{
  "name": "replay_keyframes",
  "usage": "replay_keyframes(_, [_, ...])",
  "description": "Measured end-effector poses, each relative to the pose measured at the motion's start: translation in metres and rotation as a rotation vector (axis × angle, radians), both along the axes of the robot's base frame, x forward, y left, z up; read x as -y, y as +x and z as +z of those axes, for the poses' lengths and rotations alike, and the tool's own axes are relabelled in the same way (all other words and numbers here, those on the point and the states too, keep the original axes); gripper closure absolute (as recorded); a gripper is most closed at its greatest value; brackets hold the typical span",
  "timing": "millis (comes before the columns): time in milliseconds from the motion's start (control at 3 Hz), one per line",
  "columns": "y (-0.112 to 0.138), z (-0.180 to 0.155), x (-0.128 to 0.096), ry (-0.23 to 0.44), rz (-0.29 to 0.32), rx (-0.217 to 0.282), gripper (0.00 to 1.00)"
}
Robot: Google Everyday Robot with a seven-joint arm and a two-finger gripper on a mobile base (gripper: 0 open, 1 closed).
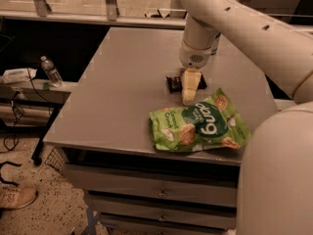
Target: Pick rxbar chocolate
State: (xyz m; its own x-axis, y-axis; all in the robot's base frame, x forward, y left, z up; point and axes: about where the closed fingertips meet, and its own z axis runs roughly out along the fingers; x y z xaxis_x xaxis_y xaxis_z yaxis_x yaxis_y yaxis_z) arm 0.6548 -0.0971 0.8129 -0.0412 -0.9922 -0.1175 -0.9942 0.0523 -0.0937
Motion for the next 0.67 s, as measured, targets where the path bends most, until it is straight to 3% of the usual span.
replay_keyframes(667, [0.0038, -0.0030, -0.0019, 0.004, 0.002, -0.019, 0.49])
